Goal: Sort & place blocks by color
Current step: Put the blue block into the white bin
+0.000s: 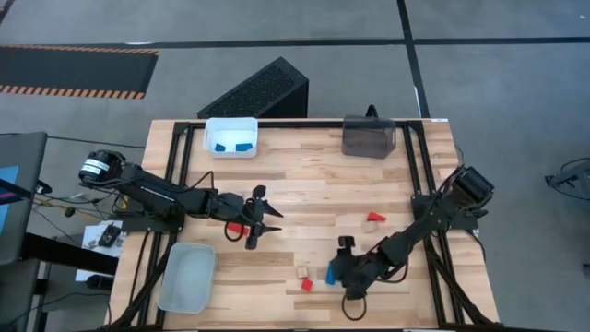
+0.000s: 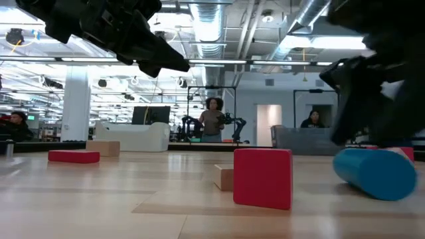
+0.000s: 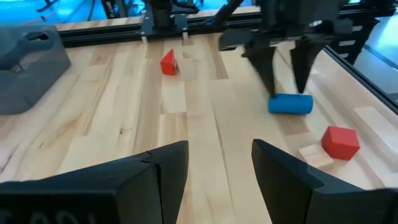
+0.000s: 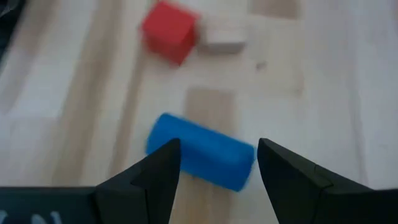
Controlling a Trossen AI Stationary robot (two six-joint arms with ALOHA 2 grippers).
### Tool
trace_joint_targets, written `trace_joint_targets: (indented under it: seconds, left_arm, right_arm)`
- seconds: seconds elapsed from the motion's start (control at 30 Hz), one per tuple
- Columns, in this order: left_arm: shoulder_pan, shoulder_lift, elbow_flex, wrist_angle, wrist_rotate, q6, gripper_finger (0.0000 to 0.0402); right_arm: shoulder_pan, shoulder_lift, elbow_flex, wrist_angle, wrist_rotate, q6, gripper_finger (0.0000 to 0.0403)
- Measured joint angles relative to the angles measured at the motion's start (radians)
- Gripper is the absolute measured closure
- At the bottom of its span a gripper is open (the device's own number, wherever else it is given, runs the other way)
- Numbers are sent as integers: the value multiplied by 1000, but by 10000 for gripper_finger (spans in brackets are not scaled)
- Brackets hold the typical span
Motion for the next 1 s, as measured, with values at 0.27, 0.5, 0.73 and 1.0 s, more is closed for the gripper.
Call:
trace_joint_targets:
  seconds: [0.27,0.5,0.73,1.0]
  left_arm:
    - [0,0,0,21,-41,10,233]
    - [0,0,0,33,-46,10,233]
    - [0,0,0,33,-95,11,233]
    - [0,0,0,36,-98,39,233]
  right_arm:
    - [-2,-92,0,-91,-116,-320,163]
    - [-31,-49,-1,-89,-126,-613,163]
    - [-98,12,44,-71,-122,-740,163]
    - [-159,15,103,-33,-204,-875,163]
